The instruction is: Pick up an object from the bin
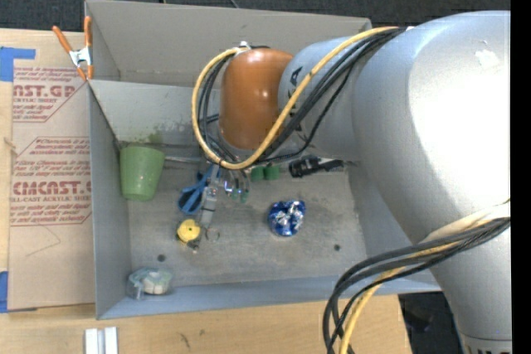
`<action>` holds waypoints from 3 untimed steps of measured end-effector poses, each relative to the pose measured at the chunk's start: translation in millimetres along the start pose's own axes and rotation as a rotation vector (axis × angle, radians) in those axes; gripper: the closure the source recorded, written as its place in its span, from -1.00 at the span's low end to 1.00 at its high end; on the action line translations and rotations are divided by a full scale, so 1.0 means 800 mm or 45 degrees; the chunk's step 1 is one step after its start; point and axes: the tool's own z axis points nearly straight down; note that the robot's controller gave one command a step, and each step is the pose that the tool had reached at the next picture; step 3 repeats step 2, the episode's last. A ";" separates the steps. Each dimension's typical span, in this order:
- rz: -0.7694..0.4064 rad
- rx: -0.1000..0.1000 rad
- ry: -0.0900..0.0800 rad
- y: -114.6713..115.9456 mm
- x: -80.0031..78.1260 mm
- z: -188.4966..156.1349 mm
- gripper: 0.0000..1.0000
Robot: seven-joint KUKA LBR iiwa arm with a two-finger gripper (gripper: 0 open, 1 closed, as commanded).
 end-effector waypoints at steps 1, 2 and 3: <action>0.000 -0.004 -0.005 0.001 -0.001 -0.004 1.00; -0.088 -0.006 -0.017 -0.003 -0.005 -0.310 1.00; -0.088 -0.006 -0.017 -0.003 -0.005 -0.310 1.00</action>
Offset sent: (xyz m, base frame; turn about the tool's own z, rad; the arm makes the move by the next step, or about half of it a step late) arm 0.0000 0.0000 0.0000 0.0000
